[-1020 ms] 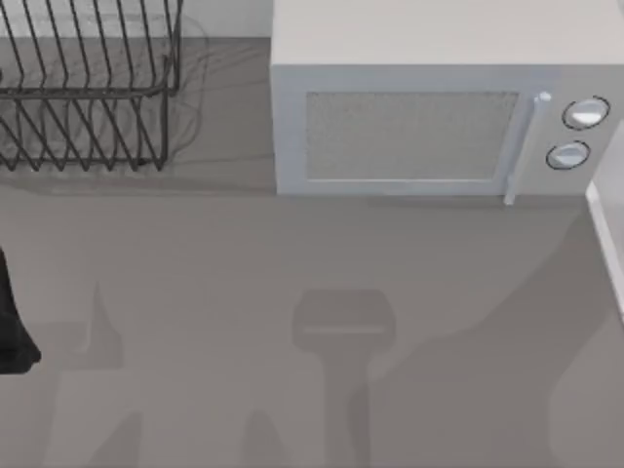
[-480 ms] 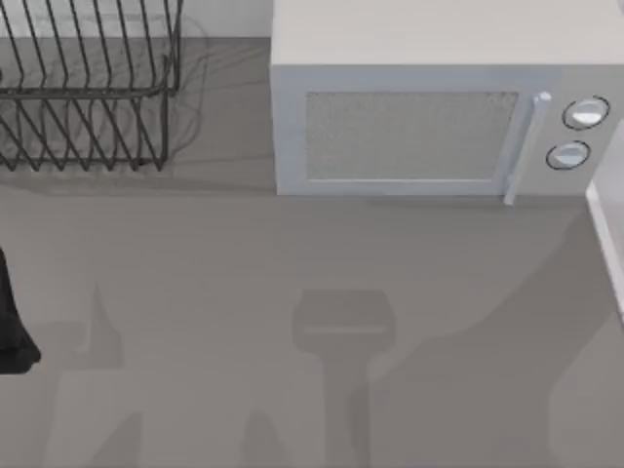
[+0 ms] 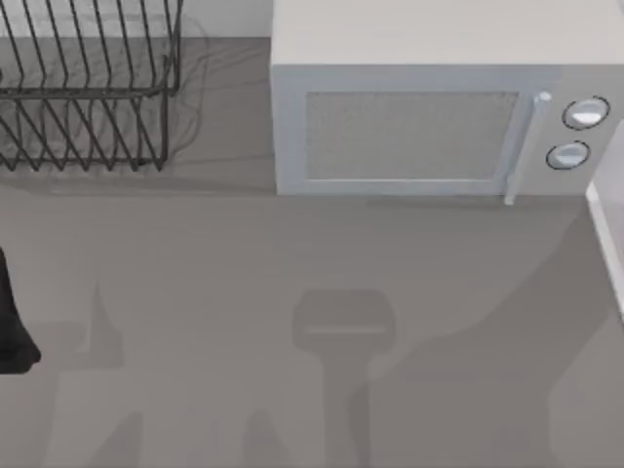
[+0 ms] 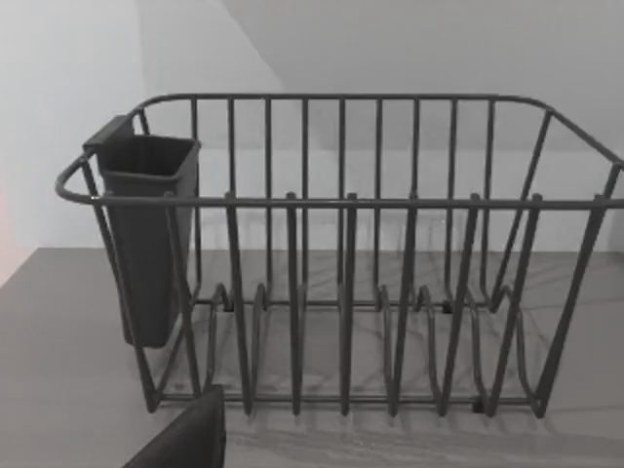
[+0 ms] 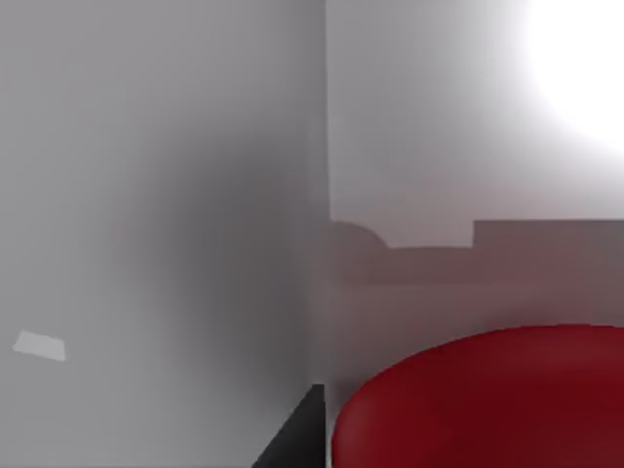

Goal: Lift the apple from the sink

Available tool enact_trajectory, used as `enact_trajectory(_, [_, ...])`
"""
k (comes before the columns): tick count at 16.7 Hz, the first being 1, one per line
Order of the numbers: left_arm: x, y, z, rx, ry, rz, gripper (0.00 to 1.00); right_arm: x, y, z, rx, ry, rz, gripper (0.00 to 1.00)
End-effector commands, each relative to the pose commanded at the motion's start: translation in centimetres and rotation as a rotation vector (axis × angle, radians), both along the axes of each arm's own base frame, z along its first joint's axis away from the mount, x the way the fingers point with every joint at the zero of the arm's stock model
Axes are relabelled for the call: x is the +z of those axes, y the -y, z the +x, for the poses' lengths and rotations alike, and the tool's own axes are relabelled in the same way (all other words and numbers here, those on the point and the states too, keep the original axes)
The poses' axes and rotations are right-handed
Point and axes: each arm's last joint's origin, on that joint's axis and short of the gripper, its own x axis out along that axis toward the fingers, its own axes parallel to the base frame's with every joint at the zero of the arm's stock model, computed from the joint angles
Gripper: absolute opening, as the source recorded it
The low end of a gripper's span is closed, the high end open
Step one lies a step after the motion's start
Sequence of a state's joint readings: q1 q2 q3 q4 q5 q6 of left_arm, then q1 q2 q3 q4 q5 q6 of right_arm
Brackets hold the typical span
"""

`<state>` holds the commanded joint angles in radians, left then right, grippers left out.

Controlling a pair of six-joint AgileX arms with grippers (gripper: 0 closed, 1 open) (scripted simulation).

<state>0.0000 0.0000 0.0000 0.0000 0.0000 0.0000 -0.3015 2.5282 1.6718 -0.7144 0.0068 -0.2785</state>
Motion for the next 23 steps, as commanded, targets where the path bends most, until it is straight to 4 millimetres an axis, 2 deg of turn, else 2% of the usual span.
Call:
enact_trajectory(5, [0.0, 0.0, 0.0, 0.000, 0.000, 0.000, 1.00, 0.0, 0.0, 0.0, 0.000, 0.000, 0.000, 0.00])
enact_trajectory(6, [0.0, 0.0, 0.0, 0.000, 0.000, 0.000, 1.00, 2.8, 0.0, 0.6, -0.005, 0.050, -0.001, 0.00])
enact_trajectory(9, [0.0, 0.0, 0.0, 0.000, 0.000, 0.000, 1.00, 3.5, 0.2, 1.0, -0.005, 0.048, 0.000, 0.00])
enact_trajectory(11, [0.0, 0.0, 0.0, 0.000, 0.000, 0.000, 1.00, 5.2, 0.4, 1.8, -0.005, 0.047, 0.000, 0.00])
enact_trajectory(13, [0.0, 0.0, 0.0, 0.000, 0.000, 0.000, 1.00, 8.1, 0.8, 2.8, -0.005, 0.048, 0.000, 0.00])
enact_trajectory(16, [0.0, 0.0, 0.0, 0.000, 0.000, 0.000, 1.00, 14.0, 1.0, 3.4, -0.005, 0.032, 0.005, 0.00])
enact_trajectory(20, [0.0, 0.0, 0.0, 0.000, 0.000, 0.000, 1.00, 22.3, 0.6, 2.3, -0.005, 0.021, 0.008, 0.00])
enact_trajectory(23, [0.0, 0.0, 0.0, 0.000, 0.000, 0.000, 1.00, 26.5, 0.2, 1.1, -0.005, 0.041, 0.002, 0.00])
